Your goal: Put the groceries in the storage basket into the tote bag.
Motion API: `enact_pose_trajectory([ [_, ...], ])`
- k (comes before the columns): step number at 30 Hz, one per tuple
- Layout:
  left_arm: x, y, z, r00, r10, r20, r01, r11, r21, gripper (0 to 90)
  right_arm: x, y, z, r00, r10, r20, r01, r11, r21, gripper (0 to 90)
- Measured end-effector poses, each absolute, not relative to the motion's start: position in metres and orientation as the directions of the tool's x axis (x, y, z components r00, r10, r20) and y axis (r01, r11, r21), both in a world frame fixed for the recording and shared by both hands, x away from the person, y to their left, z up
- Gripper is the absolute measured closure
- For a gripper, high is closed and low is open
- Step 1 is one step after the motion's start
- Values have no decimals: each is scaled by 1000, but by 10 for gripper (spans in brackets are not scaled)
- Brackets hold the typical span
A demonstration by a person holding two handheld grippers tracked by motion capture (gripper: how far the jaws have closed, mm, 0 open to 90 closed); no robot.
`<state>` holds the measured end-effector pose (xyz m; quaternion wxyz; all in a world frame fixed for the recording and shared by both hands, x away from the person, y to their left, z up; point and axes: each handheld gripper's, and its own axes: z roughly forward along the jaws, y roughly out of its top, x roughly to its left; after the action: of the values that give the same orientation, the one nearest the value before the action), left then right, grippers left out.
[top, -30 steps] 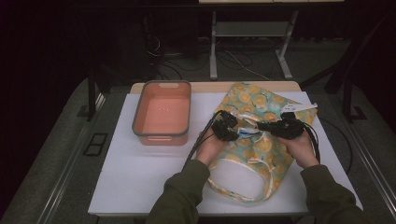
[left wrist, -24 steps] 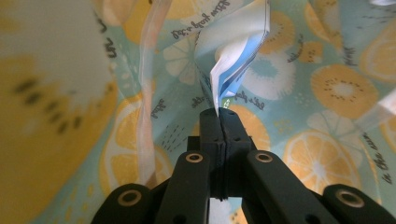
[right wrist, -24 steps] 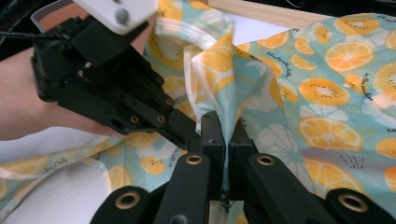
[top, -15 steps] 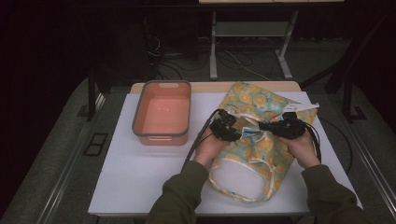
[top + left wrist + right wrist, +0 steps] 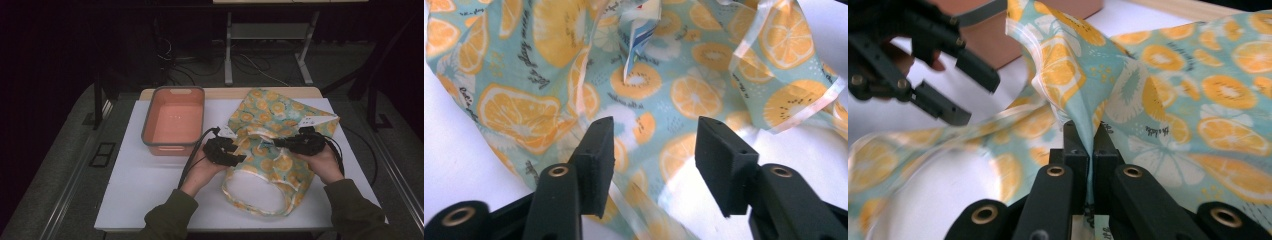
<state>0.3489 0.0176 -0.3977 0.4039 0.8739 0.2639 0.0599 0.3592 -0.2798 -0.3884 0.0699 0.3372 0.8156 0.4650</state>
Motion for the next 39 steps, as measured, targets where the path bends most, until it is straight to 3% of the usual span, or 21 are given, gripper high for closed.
enact_pose_trajectory([
  [10, 327, 39, -411, 850, 516, -106, 429, -560, 709, 412, 340, -259, -416, -819, 547, 171, 483, 498, 720, 846],
  [14, 329, 44, -418, 834, 541, -114, 452, -550, 702, 381, 337, -254, -426, -817, 554, 160, 496, 535, 684, 666],
  [19, 332, 47, -419, 825, 551, -123, 462, -534, 708, 366, 322, -266, -408, -803, 578, 145, 474, 472, 743, 480],
  [27, 343, 39, -435, 817, 564, -123, 488, -561, 668, 368, 284, -279, -398, -796, 592, 128, 461, 455, 762, 424],
  [34, 347, 37, -443, 818, 563, -115, 490, -580, 650, 423, 267, -273, -424, -799, 597, 75, 471, 543, 695, 358],
  [39, 348, 40, -443, 816, 574, -66, 471, -593, 653, 625, 270, -268, -436, -799, 600, 46, 470, 575, 670, 293],
])
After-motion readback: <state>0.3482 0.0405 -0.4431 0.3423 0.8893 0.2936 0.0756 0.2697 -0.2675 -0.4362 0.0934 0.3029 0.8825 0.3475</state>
